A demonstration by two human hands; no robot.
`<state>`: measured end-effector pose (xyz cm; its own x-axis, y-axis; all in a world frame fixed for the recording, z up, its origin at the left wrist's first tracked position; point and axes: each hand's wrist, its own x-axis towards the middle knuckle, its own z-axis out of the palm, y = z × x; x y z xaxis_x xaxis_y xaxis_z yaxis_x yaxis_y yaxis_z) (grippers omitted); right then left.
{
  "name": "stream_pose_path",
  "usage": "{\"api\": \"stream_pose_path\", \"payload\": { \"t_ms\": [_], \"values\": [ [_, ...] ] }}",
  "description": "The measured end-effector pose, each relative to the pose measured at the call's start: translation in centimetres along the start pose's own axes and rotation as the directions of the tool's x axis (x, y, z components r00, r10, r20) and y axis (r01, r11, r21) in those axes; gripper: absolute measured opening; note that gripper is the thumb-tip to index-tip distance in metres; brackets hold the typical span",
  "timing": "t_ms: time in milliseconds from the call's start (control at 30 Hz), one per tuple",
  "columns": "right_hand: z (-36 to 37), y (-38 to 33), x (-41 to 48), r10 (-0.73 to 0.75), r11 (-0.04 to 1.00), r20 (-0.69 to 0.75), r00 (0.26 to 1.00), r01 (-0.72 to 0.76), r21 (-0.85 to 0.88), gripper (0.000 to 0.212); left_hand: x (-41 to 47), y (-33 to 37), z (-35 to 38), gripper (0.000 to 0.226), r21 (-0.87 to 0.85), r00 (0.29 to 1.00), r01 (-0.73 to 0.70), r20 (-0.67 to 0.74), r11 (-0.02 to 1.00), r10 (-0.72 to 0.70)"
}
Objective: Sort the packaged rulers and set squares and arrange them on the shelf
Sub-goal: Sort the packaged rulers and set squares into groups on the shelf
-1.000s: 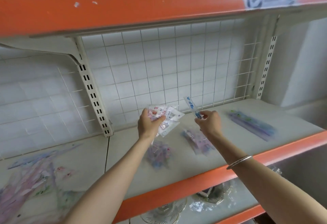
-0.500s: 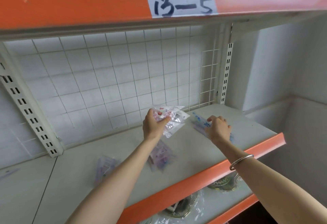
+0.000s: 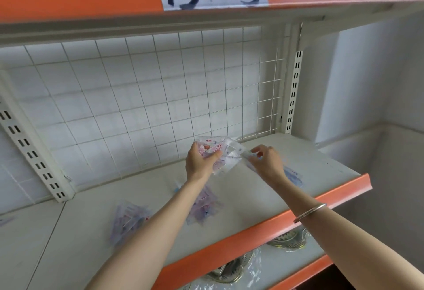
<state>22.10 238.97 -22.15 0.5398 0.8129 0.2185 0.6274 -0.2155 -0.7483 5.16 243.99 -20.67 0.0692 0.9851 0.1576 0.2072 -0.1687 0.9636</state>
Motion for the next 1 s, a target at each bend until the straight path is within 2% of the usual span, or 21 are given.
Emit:
{"api": "stream_pose_path", "payload": {
  "t_ms": [33, 100, 167, 233, 300, 433, 600, 1000],
  "values": [
    [0.3, -1.0, -0.4, 0.008, 0.984, 0.073, 0.997, -0.021, 0.175, 0.021, 0.1, -0.3, -0.1, 0.042, -0.044, 1.000, 0.026, 0.001, 0.999, -0.026],
    [0.8, -2.7, -1.2, 0.031, 0.867, 0.255, 0.966, -0.153, 0.474, 0.020, 0.4, -0.9, -0.4, 0.046, -0.111, 0.998, 0.068, -0.007, 0.991, -0.069],
    [1.5, -4.1, -2.1, 0.050, 0.730, 0.400, 0.915, -0.307, 0.611, 0.020, 0.1, -0.5, -0.8, 0.045, -0.162, 0.994, 0.100, -0.026, 0.982, -0.106],
    [2.1, -5.0, -2.7, 0.090, 0.618, 0.434, 0.897, -0.392, 0.681, 0.027, 0.0, -0.4, -1.2, 0.042, -0.212, 0.989, 0.131, -0.037, 0.968, -0.142],
    [2.5, -5.3, -2.9, 0.122, 0.557, 0.448, 0.886, -0.435, 0.708, 0.030, -0.3, -0.2, -1.8, 0.041, -0.238, 0.985, 0.148, -0.050, 0.960, -0.165],
    [2.5, -5.3, -3.1, 0.108, 0.606, 0.457, 0.883, -0.423, 0.674, 0.013, -0.6, -0.1, -3.3, 0.030, -0.309, 0.973, 0.140, -0.130, 0.941, -0.188],
    [2.5, -5.6, -3.0, 0.099, 0.524, 0.460, 0.883, -0.439, 0.730, 0.011, -0.3, -0.5, -6.1, 0.032, -0.332, 0.963, 0.102, -0.205, 0.938, -0.177],
    [5.0, -9.7, -4.7, -0.038, 0.512, 0.502, 0.864, -0.415, 0.752, 0.009, -2.1, -0.3, -11.2, 0.035, -0.390, 0.972, 0.132, -0.129, 0.911, -0.195]
  ]
}}
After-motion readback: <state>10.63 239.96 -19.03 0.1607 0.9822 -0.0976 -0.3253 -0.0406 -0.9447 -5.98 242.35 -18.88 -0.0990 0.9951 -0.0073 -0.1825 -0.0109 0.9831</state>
